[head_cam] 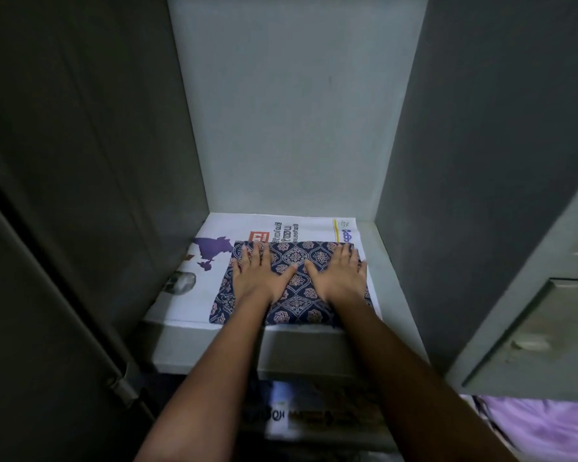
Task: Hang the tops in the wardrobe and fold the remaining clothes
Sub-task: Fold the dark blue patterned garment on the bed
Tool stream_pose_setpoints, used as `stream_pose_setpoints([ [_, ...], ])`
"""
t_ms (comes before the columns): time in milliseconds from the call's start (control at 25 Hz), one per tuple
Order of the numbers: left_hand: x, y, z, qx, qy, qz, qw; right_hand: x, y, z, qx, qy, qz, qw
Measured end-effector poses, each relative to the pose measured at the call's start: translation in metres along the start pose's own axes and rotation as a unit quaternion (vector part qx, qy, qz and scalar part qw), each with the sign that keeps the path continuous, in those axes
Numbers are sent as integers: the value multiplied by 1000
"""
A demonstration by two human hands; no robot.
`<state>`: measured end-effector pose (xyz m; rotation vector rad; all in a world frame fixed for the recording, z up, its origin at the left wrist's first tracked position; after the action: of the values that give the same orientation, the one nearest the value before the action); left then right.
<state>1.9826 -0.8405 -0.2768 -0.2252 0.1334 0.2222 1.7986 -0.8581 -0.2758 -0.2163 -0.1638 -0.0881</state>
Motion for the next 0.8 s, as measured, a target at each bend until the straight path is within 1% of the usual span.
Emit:
stream_pose_setpoints([
  [120, 2, 3, -1, 11, 3, 19, 1000, -6, 4, -1, 7, 0, -29, 1000],
  [200, 2, 3, 1, 26, -1, 18, 999, -7, 7, 1, 5, 10, -17, 1000],
  [280, 5, 4, 2, 68, -5, 9, 998, -11, 15, 4, 22, 20, -3, 1000],
  [360, 12, 21, 5, 103, -2, 8, 995, -22, 35, 5, 60, 15, -7, 998],
  [400, 15, 37, 10, 96, 6, 4, 995, -28, 49, 8, 72, 0, -10, 997],
  [480, 17, 72, 26, 43, 46, -3, 998, -35, 77, 22, 68, -52, -6, 996],
  [600, 14, 126, 66, -22, 157, 16, 987, -43, 123, 58, 37, -187, -5, 982],
  [640, 10, 145, 84, -35, 223, 29, 974, -47, 140, 71, 42, -234, -5, 971],
  [680, 4, 163, 102, -46, 302, 45, 951, -52, 155, 82, 50, -272, -5, 961],
  [760, -7, 208, 136, -84, 455, 65, 884, -65, 193, 104, 52, -317, -5, 947],
  [800, -13, 236, 149, -94, 511, 75, 851, -75, 217, 114, 53, -340, -14, 939],
])
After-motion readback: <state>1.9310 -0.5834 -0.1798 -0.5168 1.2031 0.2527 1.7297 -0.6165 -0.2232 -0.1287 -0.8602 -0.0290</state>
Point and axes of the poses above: each hand's wrist, its own y-axis away from the middle knuckle, its own z-axis out of the back of the hand, x = y × z, the point moved 10 cm from there along -y, towards the middle knuckle, and after that the axes turned 14 degrees about -x, right-handed, at the moved point
